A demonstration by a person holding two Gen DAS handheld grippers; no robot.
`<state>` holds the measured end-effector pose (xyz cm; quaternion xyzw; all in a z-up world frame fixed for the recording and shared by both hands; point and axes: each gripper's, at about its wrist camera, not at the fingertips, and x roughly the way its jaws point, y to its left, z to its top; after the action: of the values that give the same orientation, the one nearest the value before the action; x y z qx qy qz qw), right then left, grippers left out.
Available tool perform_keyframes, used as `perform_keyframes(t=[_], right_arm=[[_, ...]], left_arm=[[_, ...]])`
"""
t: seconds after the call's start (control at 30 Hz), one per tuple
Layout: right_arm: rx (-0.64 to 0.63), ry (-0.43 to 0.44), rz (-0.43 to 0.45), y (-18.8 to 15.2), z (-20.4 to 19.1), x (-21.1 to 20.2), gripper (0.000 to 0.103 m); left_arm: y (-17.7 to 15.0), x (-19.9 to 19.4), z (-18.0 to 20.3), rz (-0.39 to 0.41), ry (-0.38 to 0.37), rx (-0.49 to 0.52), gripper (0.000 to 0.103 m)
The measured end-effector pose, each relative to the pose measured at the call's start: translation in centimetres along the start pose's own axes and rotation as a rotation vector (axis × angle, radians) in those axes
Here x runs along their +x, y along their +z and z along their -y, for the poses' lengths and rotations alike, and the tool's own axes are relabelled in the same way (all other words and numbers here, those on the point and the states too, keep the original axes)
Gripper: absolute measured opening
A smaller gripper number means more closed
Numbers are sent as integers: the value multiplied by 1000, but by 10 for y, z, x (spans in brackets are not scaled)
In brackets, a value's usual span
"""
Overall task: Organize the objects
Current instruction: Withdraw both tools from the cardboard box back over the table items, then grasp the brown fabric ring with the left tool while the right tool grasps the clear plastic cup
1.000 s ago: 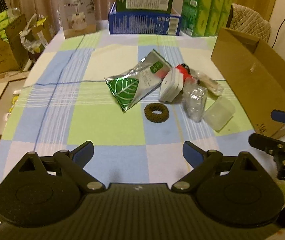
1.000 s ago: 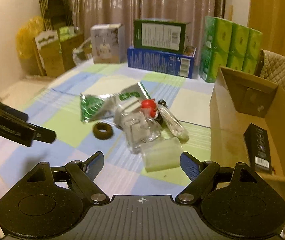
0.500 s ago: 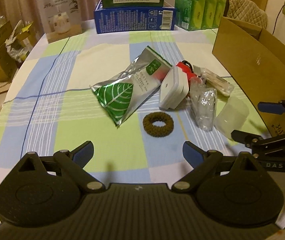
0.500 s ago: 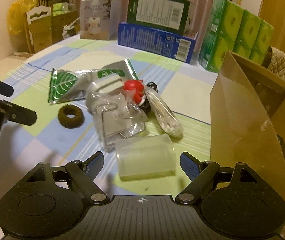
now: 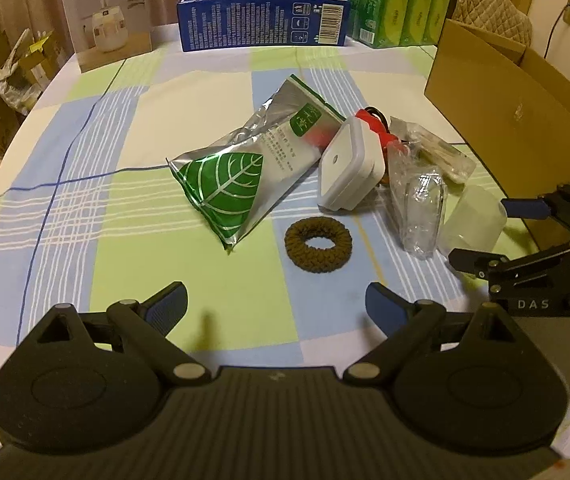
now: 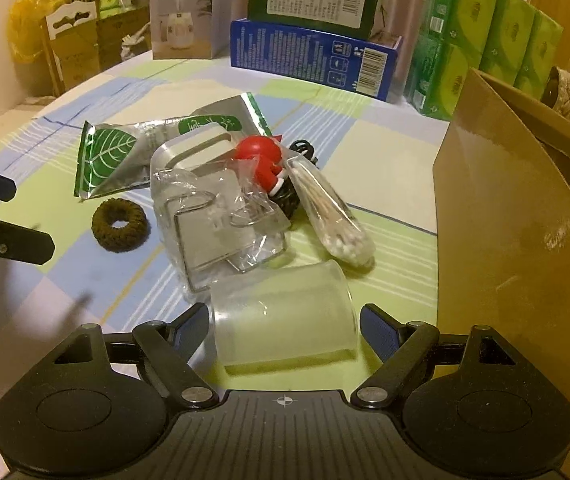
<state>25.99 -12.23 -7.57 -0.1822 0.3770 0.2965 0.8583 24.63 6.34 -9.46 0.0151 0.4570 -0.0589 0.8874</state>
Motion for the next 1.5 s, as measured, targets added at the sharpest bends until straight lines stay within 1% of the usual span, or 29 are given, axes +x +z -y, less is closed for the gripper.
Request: perform_keyframes(t=[0.03,0.07,0.17,0.4,0.5,0.53,0.57,0.67,0.73,0.77,0.87,0.93,1.0,1.17,1.27,1.37,1.4,1.43,1.5], right_arm=[[4,7,1,1,0,-1,77],[10,9,2,1,-1,-1,72],[27,31,4,4,-3,-2,71],[70,82,32,14,-4,2,71],[150,141,19,15,4,5,71],[168,155,18,15,6,5,71],[169,156,17,16,7,4,71],[170,129,21,15,11,1,71],[185,123,18,15,14,0,71],[189,124,17,14,15,0,71],[190,121,17,14,16,0,71],[194,125,17,14,17,0,71],[195,127,19,14,17,0,71],[191,120,20,15,15,1,71],[189,121,18,14,15,1,71],[188,121,18,14,15,1,71],[188,121,19,14,14,1,71],[187,120,19,14,14,1,71],[190,119,17,14,14,1,71]], left_arm=[[0,1,1,0,1,9,94],[0,1,1,0,0,13,94],[2,5,0,1,-25,12,94],[8,13,1,4,-29,31,93],[10,21,3,-7,-43,35,86],[11,24,4,-7,-48,39,84],[12,26,5,-6,-50,44,83],[16,35,8,-5,-56,51,77],[18,41,10,-5,-64,50,72],[19,43,11,-3,-71,52,71],[21,50,15,2,-74,74,62],[21,53,18,-4,-72,88,51],[21,55,20,-5,-75,94,48],[22,56,22,4,-73,89,43],[22,57,25,9,-64,108,40],[21,56,27,9,-68,111,29],[22,56,27,9,-68,112,22],[22,56,27,7,-65,107,19],[22,55,26,1,-62,95,16]])
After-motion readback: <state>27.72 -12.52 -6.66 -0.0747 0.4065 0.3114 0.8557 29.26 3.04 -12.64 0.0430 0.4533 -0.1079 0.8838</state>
